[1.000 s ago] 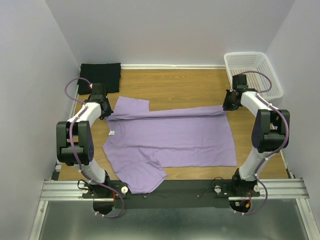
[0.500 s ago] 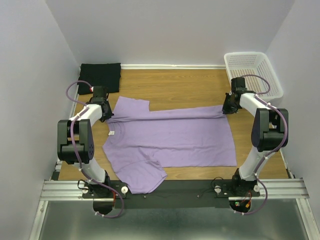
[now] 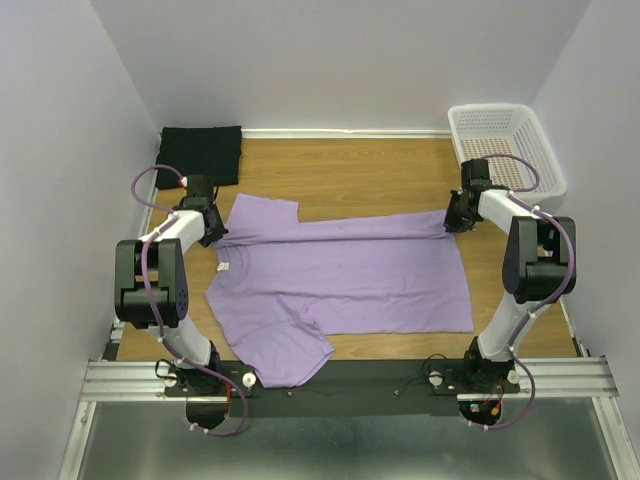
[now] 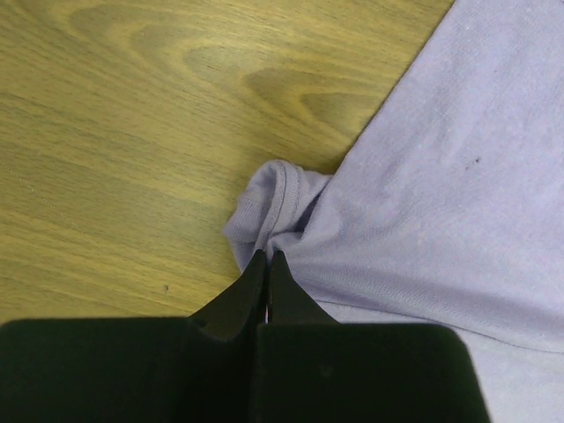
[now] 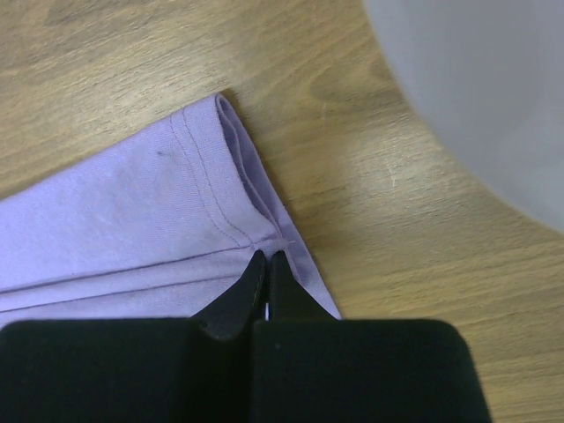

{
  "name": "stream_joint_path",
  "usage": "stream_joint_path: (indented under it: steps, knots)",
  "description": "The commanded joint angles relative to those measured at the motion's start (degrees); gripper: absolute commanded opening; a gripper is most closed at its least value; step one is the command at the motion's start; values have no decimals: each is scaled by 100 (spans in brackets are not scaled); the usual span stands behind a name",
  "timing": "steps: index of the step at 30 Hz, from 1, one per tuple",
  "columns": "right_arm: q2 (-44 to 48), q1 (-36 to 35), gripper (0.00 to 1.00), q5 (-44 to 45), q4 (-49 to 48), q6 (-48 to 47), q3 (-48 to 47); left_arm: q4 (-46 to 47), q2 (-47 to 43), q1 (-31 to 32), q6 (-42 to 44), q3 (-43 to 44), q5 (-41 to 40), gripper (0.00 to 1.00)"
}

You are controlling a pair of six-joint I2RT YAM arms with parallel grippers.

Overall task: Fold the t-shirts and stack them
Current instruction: Fold the tshirt

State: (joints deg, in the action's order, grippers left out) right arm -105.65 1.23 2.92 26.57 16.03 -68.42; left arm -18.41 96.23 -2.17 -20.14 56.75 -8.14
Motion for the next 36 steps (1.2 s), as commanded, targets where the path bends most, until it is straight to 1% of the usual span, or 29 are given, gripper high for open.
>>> stream_joint_path:
  steps: [1,4,11,18,28,32,33,34,36]
  knots:
    - [35,105,1,358,-125,75,13,-66,-296,-37,-78,-6,-425,0]
    - [114,105,1,402,-126,93,-31,-74,-507,-29,-86,73,-460,0]
    - [167,105,1,499,-125,137,-31,-303,-666,24,-139,275,-495,0]
    - [185,105,1,561,-125,137,4,-400,-789,33,-271,12,-592,0]
    - [62,105,1,605,-152,163,110,-119,-438,24,-429,-437,-487,0]
    - [0,105,5,500,-178,163,119,-110,-333,24,-482,-472,-504,0]
    - [-9,105,12,491,-178,172,136,-110,-332,24,-508,-489,-504,3]
    - [0,105,16,482,-178,181,136,-110,-367,24,-534,-498,-513,6]
    - [96,105,23,464,-178,190,145,-162,-473,15,-570,-507,-539,22]
